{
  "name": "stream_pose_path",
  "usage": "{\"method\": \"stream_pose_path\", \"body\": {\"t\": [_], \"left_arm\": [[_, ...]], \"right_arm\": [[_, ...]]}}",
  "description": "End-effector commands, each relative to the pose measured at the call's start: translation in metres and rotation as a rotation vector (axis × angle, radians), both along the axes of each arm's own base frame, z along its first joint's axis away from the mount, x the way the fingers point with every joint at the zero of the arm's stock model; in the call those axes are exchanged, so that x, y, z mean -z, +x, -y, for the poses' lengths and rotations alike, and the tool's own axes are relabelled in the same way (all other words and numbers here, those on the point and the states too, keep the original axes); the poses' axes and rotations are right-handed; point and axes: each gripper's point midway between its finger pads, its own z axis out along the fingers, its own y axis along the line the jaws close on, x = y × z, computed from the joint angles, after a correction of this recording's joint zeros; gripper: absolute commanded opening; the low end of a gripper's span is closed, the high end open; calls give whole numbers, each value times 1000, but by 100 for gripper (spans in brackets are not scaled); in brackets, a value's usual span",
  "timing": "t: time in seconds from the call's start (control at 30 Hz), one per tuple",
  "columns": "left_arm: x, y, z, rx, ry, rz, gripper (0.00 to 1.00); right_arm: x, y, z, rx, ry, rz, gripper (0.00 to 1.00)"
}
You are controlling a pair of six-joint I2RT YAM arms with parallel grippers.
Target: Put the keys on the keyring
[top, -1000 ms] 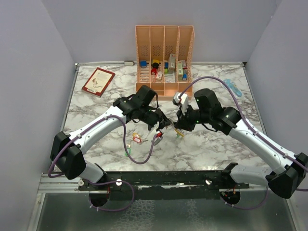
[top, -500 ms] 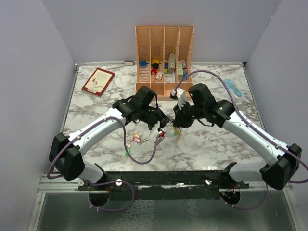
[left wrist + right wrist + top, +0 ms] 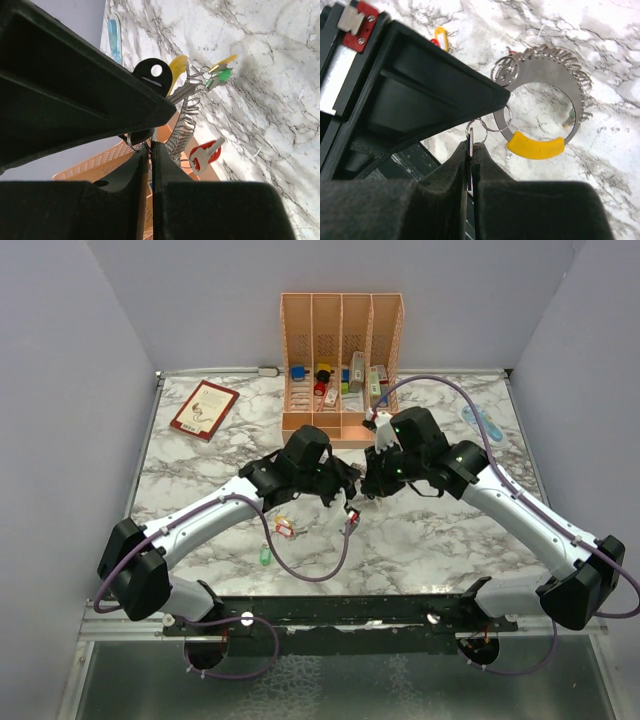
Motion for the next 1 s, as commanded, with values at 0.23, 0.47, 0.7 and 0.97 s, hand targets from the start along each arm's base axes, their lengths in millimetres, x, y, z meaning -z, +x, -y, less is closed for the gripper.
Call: {"method": "stream_pose_path", "body": {"t": [0.23, 0.47, 0.7, 0.97], "left_arm": [[-16, 38, -12, -235, -65, 98, 0], [-35, 45, -9, -286, -178, 116, 0], [-52, 28, -6, -209, -274, 144, 0], [-67, 8, -5, -125, -411, 72, 0]], "right_arm": [[-65, 4, -4, 159, 151, 22, 30], [-83, 15, 25, 262, 117, 165, 76], [-81, 34, 39, 323, 114, 262, 72], [-42, 45, 61, 265, 17, 363, 68]]}}
